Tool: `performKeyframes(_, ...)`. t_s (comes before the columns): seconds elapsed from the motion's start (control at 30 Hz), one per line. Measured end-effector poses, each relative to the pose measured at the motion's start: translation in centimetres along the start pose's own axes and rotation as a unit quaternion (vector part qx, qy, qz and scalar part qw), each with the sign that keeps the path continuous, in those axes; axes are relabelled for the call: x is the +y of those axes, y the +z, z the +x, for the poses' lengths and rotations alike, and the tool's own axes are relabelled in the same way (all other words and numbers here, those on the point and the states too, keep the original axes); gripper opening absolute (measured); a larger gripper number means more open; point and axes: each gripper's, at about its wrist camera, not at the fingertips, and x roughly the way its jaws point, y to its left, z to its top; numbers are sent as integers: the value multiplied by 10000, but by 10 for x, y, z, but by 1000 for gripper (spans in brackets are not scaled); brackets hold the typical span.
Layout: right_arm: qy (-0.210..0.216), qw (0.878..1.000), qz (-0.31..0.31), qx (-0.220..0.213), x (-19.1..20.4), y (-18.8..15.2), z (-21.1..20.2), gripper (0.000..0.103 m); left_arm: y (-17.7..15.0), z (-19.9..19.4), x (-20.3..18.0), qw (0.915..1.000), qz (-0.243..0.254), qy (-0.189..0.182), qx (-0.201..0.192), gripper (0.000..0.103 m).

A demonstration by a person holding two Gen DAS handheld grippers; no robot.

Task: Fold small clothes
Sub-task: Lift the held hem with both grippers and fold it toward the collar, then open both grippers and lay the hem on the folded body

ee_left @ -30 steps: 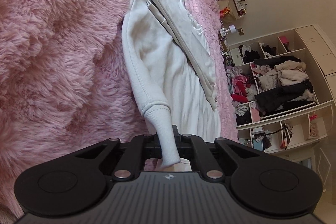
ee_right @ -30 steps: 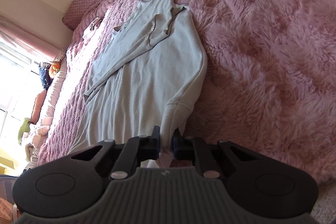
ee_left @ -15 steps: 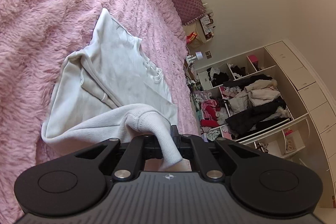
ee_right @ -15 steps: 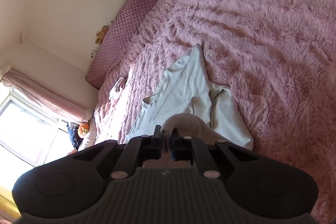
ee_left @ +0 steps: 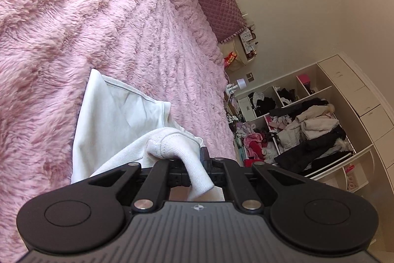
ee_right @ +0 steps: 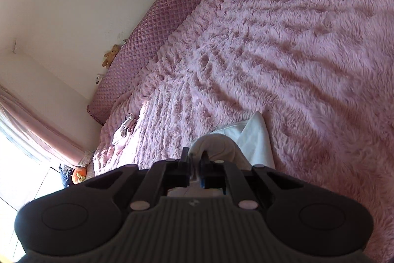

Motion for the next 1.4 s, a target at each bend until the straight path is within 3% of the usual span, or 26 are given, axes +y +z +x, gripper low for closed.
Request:
performKeyframes(0.13,-255,9996,-102,102,-8,6,52,1,14,27,27,9994,-103,308,71,5)
performKeyframes(0.37,-413,9990,-95,144,-23,15,108,1,31,40,32,9993,-31,384,32,5)
performKeyframes(0.43,-520,9983,-162,217,-24,15,120,1,35,48,35,9973,5,704,193,5)
performKeyframes(0.5,-603,9976,-85,316,-31,15,130,4,37,54,43,9942,-185,996,371,9)
performKeyframes(0.57,-616,9969,247,413,-42,16,135,7,41,52,49,9936,-471,945,391,10)
performKeyframes(0.67,-474,9977,346,336,-44,19,119,23,48,36,35,9925,-274,1132,376,16)
performKeyframes(0.7,-504,9983,183,225,-41,19,109,44,50,27,29,9918,-146,1230,315,17)
performKeyframes(0.73,-560,9984,-44,98,-36,19,97,53,53,16,23,9911,-64,1308,227,18)
performKeyframes(0.83,-563,9960,-697,-51,-25,21,58,53,56,-23,10,9896,86,1427,-161,24)
performKeyframes(0.97,-578,9907,-1204,242,-27,5,10,53,29,-62,4,9917,193,1266,-115,26)
performKeyframes(1.1,-816,9749,-1983,607,-33,-28,-20,53,-17,-84,5,9899,573,1299,37,32)
performKeyframes(1.17,-935,9666,-2259,768,-38,-44,-28,53,-36,-90,11,9905,535,1257,177,34)
performKeyframes(1.27,-1102,9598,-2428,875,-46,-58,-32,53,-51,-92,22,9919,375,1151,395,35)
performKeyframes(1.4,-992,9629,-2312,979,-49,-62,-26,53,-53,-93,30,9925,325,1115,379,36)
